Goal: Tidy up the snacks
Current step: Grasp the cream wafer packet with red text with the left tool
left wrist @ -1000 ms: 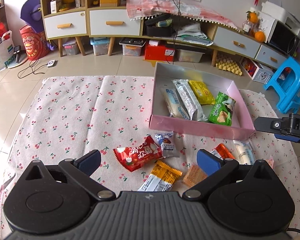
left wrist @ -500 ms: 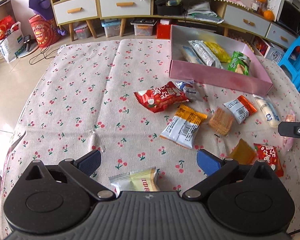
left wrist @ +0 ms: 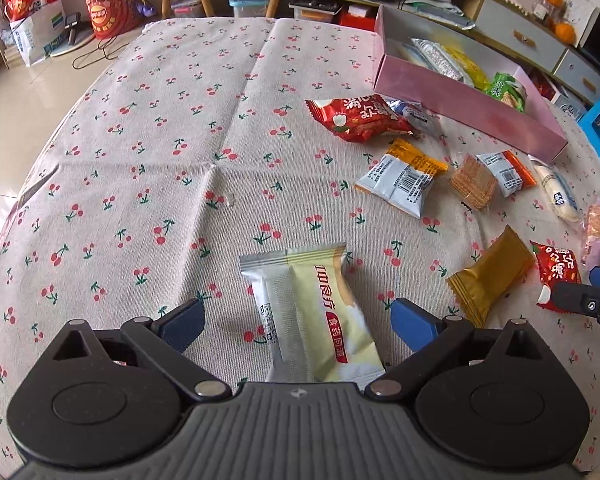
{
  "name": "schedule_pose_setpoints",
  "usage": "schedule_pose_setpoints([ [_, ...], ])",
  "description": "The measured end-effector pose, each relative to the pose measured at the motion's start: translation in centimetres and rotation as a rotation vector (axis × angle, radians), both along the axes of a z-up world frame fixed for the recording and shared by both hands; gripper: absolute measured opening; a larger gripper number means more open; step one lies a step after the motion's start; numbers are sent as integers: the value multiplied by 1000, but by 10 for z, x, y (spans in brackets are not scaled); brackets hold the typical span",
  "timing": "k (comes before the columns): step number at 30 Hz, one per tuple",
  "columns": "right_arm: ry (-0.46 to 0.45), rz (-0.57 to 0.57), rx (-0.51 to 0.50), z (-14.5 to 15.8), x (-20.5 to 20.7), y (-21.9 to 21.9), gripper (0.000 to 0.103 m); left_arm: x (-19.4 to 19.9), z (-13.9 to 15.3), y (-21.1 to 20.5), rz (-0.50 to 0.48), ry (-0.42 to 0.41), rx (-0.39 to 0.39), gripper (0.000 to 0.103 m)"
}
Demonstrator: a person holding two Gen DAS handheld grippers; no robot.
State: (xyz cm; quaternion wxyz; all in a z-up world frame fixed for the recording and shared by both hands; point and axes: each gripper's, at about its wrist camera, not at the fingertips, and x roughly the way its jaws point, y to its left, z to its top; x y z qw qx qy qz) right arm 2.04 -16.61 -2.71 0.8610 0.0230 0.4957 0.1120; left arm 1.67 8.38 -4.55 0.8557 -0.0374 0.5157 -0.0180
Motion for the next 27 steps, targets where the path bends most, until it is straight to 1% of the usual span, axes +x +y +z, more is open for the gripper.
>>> schedule_pose_setpoints([
  [3, 12, 19, -33, -8, -3, 5, 91, -3, -8, -5, -7, 20, 9, 99],
  [6, 25, 32, -57, -16, -4, 8, 91, -5, -10, -15, -49, 10, 73, 100],
  [10, 29, 36, -82, -22, -3, 8, 91, -5, -10, -15, -57, 5, 68, 98],
  [12, 27, 37, -89, -23, -2, 8, 91, -5, -8, -15, -61, -4, 68, 92],
  [14, 24, 43, -93, -23, -2, 8, 91, -6, -7, -16, -75, -14, 68, 81],
  [15, 21, 46, -93, -22, -2, 9, 91, -7, -5, -17, -81, -20, 67, 78],
  [17, 14, 46, -93, -22, -1, 9, 91, -7, -4, -18, -86, -28, 68, 67],
  [18, 14, 43, -92, -22, -1, 9, 91, -7, -3, -19, -84, -35, 70, 63],
  [19, 14, 41, -90, -22, -1, 8, 91, -7, -2, -19, -83, -43, 71, 56],
  [20, 15, 39, -86, -22, 0, 8, 91, -7, -2, -20, -85, -48, 70, 52],
  [27, -24, 29, -73, -17, 1, 3, 88, -6, -1, -23, -93, -57, 64, 47],
])
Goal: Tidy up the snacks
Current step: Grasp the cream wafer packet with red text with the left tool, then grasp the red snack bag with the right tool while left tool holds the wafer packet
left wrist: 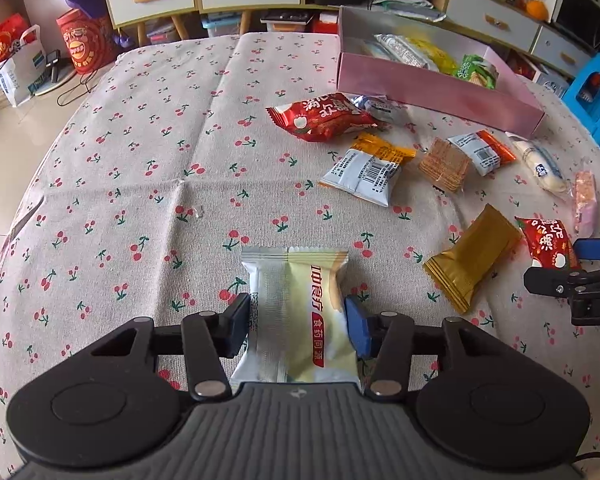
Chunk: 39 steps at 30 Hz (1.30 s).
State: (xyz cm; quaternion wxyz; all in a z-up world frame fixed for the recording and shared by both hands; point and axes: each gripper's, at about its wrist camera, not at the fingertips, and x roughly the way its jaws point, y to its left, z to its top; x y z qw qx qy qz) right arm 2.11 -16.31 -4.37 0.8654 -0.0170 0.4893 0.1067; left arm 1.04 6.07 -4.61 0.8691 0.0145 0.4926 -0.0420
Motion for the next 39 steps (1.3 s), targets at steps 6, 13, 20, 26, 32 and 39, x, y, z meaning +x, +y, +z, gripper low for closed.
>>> schedule_pose_setpoints([
  [6, -7, -1, 7, -2, 4, 2, 74, 3, 2, -1, -7, 11, -39, 46],
  [13, -5, 7, 2, -1, 9, 5, 37, 6, 4, -2, -9, 18, -74, 46],
  [20, 3, 3, 21, 2, 9, 3, 37, 9, 9, -2, -5, 15, -99, 45],
  [26, -15, -12, 66, 14, 9, -2, 37, 14, 16, -1, 2, -1, -126, 45],
  [32, -23, -30, 112, 24, 13, -7, 37, 19, 23, -1, 4, -13, -148, 45],
  [39, -35, -63, 164, 36, 27, -12, 37, 32, 36, -7, 8, -37, -189, 45],
])
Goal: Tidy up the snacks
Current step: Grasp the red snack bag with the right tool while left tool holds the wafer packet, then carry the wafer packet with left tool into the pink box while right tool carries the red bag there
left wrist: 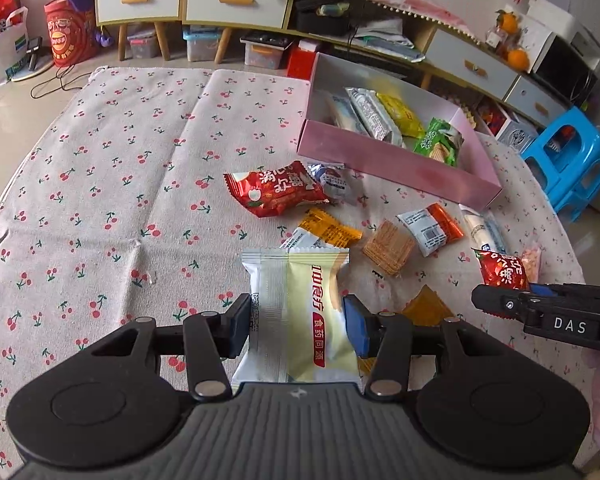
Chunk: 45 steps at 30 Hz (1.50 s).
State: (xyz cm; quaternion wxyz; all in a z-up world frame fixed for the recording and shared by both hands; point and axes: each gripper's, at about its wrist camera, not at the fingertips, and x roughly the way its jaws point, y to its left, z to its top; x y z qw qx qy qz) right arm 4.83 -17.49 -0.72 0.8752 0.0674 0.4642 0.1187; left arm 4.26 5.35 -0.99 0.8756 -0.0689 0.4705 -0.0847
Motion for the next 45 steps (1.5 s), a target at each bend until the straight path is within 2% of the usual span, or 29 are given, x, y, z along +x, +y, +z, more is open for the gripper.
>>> schedule_pose_setpoints([
  [9, -20, -77, 92, 19, 32, -16, 37, 28, 12, -13, 3, -14, -62, 45],
  [16, -34, -160, 160, 26, 60, -37, 37, 49, 13, -21, 46, -23, -107, 45],
  [25, -38, -320, 303, 14, 96, -77, 37, 58, 11, -32, 73, -30, -125, 45],
  [32, -32, -370, 356, 3, 116, -91, 37, 56, 8, -33, 75, -20, -118, 45],
  [41, -14, -377, 339, -6, 124, -92, 39, 57, 4, -37, 81, -12, -119, 45],
  [45, -26, -352, 308, -8, 126, -90, 40, 60, 10, -42, 82, -59, -97, 45],
])
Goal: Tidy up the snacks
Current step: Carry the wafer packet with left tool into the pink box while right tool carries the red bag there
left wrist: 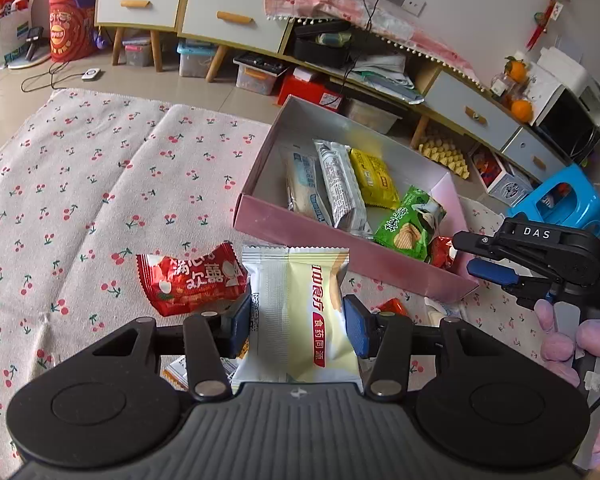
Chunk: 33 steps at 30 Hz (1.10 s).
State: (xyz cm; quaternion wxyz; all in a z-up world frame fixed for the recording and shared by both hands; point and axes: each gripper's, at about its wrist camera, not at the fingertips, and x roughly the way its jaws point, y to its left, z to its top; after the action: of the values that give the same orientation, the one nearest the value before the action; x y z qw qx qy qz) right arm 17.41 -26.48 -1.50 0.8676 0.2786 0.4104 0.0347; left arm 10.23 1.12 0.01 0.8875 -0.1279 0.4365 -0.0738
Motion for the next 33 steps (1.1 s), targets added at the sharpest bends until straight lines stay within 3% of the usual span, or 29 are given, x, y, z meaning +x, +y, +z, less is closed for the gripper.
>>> schedule_pose_setpoints([
  [5, 3, -7, 111, 2, -1, -12, 41, 8, 4, -5, 6, -26, 44, 45],
  [7, -2, -24, 146, 4, -3, -17, 52, 15, 5, -6, 12, -29, 59, 45],
  [10, 4, -39, 180, 6, -5, -23, 55, 27, 8, -10, 16, -37, 80, 45],
  [21, 34, -34, 199, 10, -8, -26, 57, 75, 8, -26, 13, -76, 172, 45],
  [33, 45, -45, 198, 8, -8, -33, 58, 91, 1, -32, 9, -106, 218, 45],
])
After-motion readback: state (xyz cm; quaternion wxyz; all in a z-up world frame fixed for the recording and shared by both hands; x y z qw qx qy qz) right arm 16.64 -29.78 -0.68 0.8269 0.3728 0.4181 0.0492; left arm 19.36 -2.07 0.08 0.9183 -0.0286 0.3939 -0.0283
